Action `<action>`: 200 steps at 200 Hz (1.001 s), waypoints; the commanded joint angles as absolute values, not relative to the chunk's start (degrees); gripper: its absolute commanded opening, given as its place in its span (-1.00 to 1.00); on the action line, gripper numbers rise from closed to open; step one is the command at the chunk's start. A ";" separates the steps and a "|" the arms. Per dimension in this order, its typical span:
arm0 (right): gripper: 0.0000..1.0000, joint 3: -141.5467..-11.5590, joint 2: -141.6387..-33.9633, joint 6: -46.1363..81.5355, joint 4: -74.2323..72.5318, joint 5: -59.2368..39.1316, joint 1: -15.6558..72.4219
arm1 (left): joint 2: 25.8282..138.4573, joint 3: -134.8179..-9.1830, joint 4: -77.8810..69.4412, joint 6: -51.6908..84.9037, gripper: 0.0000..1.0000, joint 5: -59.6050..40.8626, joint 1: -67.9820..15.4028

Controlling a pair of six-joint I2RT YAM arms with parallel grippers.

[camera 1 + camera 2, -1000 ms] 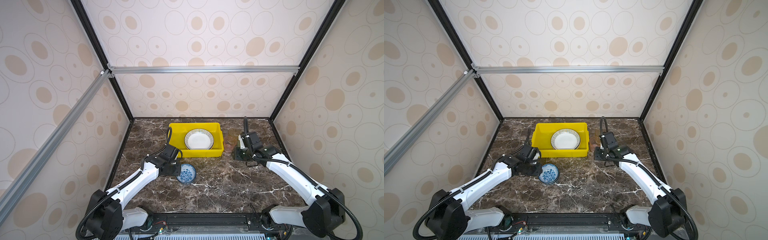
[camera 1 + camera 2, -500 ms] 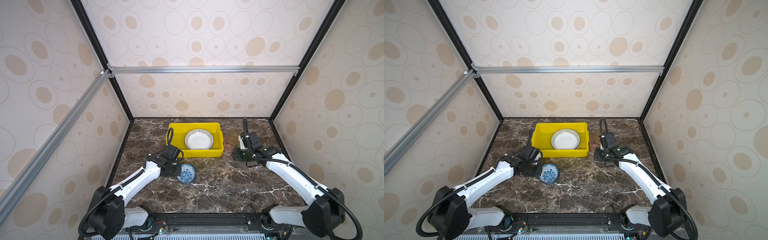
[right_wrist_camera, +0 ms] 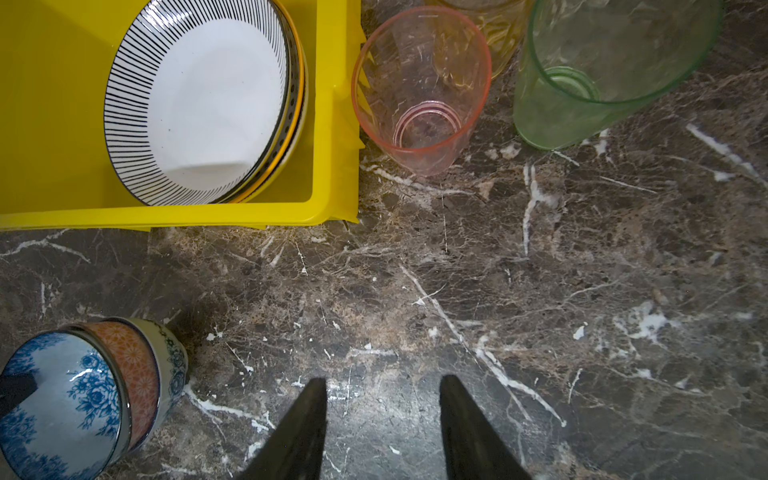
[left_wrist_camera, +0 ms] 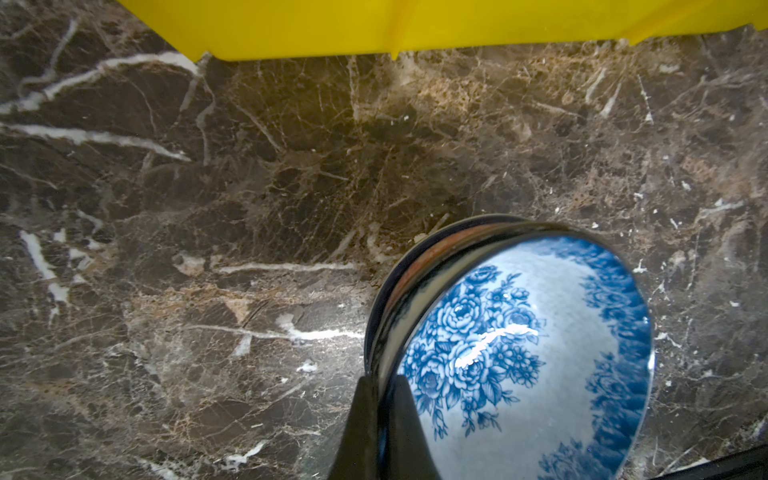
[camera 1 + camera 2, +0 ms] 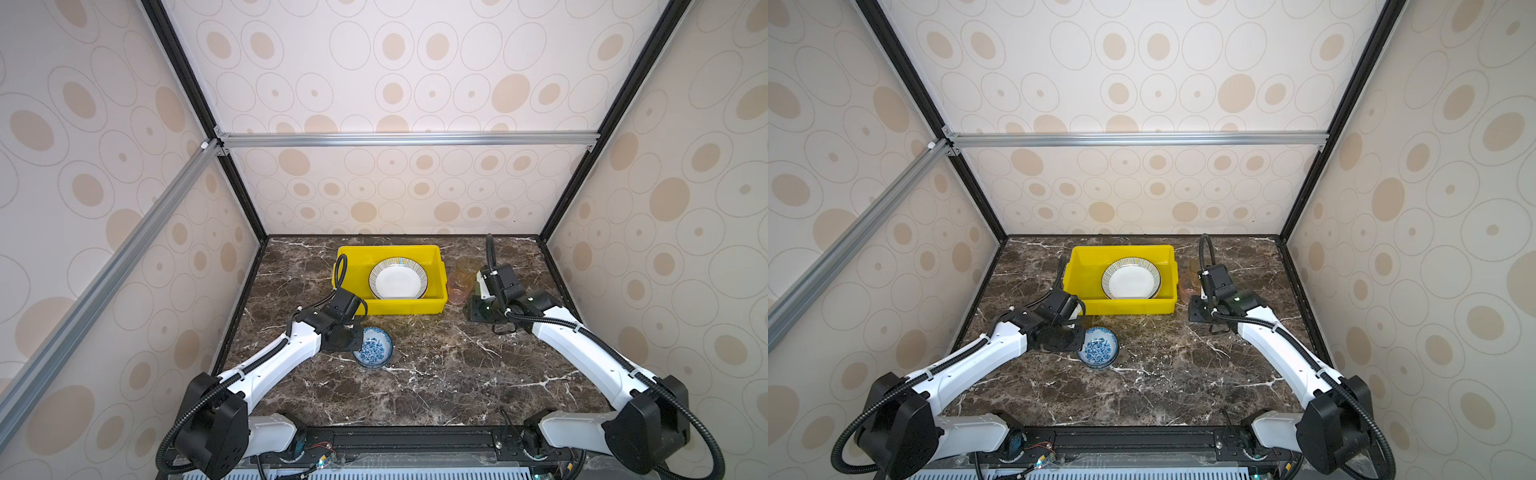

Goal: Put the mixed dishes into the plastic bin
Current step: 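Close the left gripper on the blue floral bowl rim, then lift the blue floral bowl with the left gripper and carry it over the bin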

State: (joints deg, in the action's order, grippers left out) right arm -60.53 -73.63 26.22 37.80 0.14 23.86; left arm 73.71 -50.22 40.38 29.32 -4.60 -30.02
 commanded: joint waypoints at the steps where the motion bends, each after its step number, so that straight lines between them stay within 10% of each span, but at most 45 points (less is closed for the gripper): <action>1: -0.06 -62.06 -74.09 25.60 38.96 0.10 24.26 | 72.91 -52.07 43.07 28.39 -1.00 -3.08 -30.45; 200: -0.05 -61.43 -71.85 24.79 39.81 1.36 24.26 | 68.98 -58.34 40.50 28.96 -1.00 -7.22 -30.50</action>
State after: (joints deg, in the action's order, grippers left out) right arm -60.53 -73.38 25.47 38.57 0.25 23.86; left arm 70.04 -54.54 42.11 29.30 -6.42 -30.17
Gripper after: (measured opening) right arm 0.473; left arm 0.059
